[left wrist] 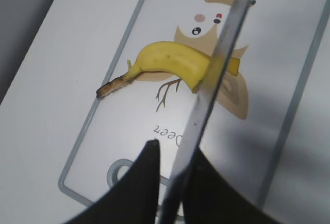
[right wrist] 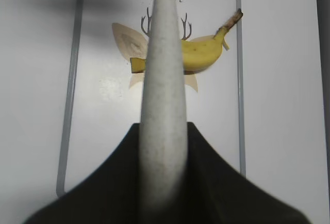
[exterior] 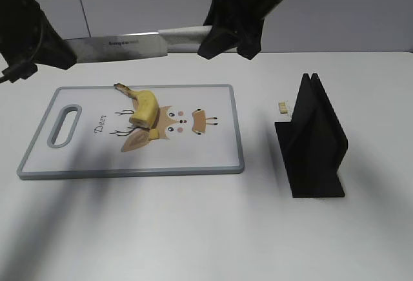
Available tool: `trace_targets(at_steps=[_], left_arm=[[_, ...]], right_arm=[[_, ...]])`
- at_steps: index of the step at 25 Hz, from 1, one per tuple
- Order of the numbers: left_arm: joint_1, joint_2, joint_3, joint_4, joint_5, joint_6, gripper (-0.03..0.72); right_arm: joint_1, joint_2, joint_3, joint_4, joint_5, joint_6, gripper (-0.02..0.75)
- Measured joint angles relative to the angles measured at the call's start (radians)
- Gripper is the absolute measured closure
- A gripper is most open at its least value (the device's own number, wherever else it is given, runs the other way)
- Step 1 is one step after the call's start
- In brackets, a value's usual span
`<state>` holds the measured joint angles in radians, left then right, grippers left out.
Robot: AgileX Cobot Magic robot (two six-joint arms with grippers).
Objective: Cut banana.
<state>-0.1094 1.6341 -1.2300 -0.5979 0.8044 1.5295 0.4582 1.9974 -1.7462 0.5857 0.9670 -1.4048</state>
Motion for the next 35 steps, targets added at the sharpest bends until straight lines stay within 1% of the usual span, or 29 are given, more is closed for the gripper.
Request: trace_targets(at_steps=[1,2,4,8,13,22,27,31,35], left_arm=[[0.0,0.0,0.0,0.001,0.006,0.006,0.611],[0.0,0.0,0.0,0.003,0.006,0.01,0.628],[-0.003,0.001,0.0,0.013,0.001,0.021,0.642],[-0.029,0.022,0.0,0.036,-0.049,0.028,0.644],[-0.064,0.073,0.0,0.052,-0.109,0.029,0.645],[-0.073,0.166,0.0,0.032,-0.158,0.033,0.645],[-0.073,0.221,-0.002,0.029,-0.154,0.021,0.645],[-0.072,0.255,-0.058,0.043,-0.102,-0.047,0.646],[-0.067,0.311,-0.178,0.093,0.004,-0.121,0.645]], right_arm=[[0.0,0.001,-0.001,-0.004,-0.001,0.008,0.566],[0.0,0.004,-0.001,-0.01,-0.001,0.028,0.564],[0.0,0.014,-0.001,-0.019,0.0,0.073,0.561],[0.0,0.035,-0.002,-0.037,0.001,0.136,0.552],[-0.001,0.06,-0.002,-0.104,0.013,0.221,0.542],[-0.011,0.101,-0.014,-0.142,0.01,0.268,0.537],[-0.013,0.168,-0.08,-0.149,0.07,0.285,0.535],[-0.016,0.213,-0.176,-0.167,0.142,0.31,0.533],[-0.022,0.255,-0.267,-0.181,0.192,0.327,0.533]])
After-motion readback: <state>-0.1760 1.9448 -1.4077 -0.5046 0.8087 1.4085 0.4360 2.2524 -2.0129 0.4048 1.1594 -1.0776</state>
